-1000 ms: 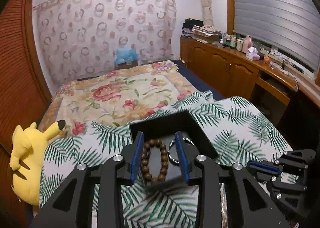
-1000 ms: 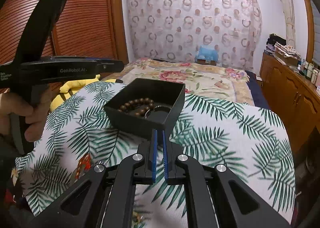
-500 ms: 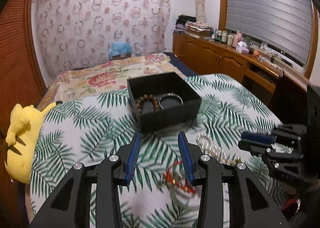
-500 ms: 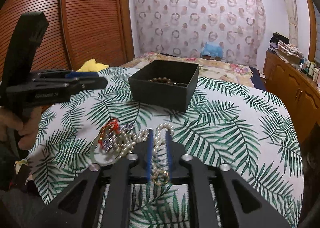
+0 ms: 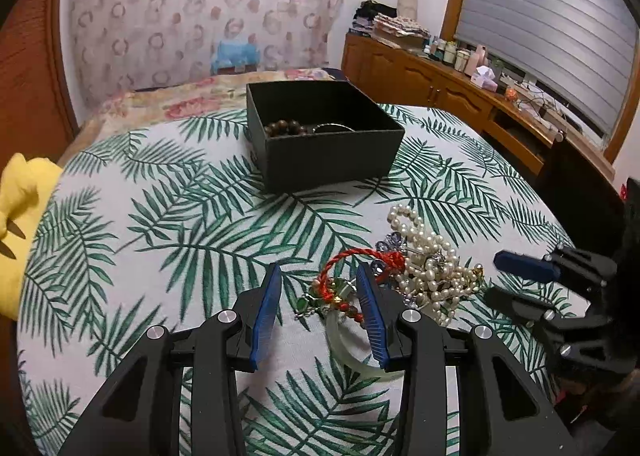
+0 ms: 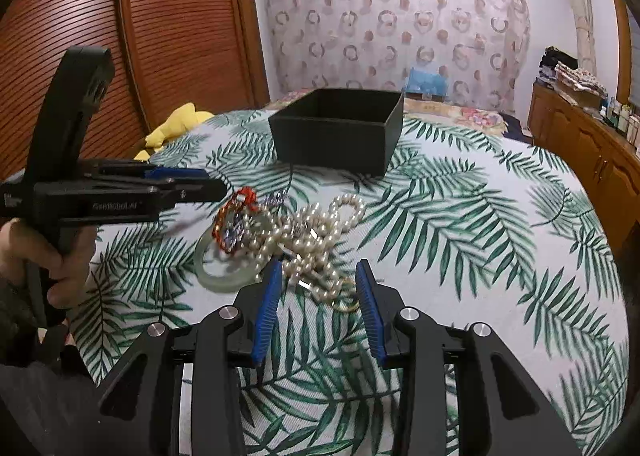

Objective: Organize jewelry
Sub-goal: 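Lower the left tool onto the red beaded bracelet and close it, then lift the red bracelet into the black box and open the left tool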

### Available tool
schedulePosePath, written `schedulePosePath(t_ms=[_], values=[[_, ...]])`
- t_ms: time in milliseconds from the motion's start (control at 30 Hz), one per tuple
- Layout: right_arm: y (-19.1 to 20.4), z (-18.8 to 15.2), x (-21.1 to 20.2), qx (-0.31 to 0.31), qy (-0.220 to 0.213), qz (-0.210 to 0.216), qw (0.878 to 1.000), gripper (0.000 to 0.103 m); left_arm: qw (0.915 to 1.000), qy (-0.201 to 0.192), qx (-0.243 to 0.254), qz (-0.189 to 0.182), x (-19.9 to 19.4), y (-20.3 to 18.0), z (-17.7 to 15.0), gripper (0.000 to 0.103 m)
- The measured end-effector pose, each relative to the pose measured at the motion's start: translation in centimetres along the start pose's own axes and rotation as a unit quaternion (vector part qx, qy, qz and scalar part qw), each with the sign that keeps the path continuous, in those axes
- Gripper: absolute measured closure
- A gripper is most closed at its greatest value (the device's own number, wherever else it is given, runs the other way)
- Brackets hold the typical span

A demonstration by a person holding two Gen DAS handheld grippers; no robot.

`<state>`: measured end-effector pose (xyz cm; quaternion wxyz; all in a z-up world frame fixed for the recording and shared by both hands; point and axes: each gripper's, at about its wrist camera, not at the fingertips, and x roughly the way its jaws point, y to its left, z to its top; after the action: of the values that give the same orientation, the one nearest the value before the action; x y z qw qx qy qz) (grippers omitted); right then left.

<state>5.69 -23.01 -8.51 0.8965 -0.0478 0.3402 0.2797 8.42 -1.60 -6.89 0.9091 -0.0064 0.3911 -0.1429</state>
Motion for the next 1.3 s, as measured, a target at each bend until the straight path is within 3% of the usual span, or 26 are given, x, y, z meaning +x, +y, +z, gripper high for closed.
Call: schedulePosePath(t_ms=[133,400,567,1000,1300], values=[[0.4,-0.2,-0.1,-0.006,-0.002,-0.004,1.000,0.062,1.0000,0.006,-0.002,-0.006,0.7,0.0,0.0,0.066],[0.4,-0.2,-0.1,-0.007,-0.002,-0.003,1.000,0.062,0.9991,0.023,-0.025,-0.026,1.9,0.8,-0.2,0.083],[0.4,-0.2,-0.1,-0.007,-0.002,-0.004,1.000,0.062,0.9992,0.017,-0.023,-0.028,1.5,0.7,-0.6,0.100],[0.8,-0.2,0.0,-0.019,0.004,-0.008,1.000,0.062,0.9973,-0.072,-0.012,0.001,-5.0,-0.2,-0.5,0.100],[-0.9,0.0,-0.1,-0.029,0.029,-0.027,0.999,0.062,0.9961,-0.086,-0.014,0.007,-6.2,0.2,-1.0,0.100]])
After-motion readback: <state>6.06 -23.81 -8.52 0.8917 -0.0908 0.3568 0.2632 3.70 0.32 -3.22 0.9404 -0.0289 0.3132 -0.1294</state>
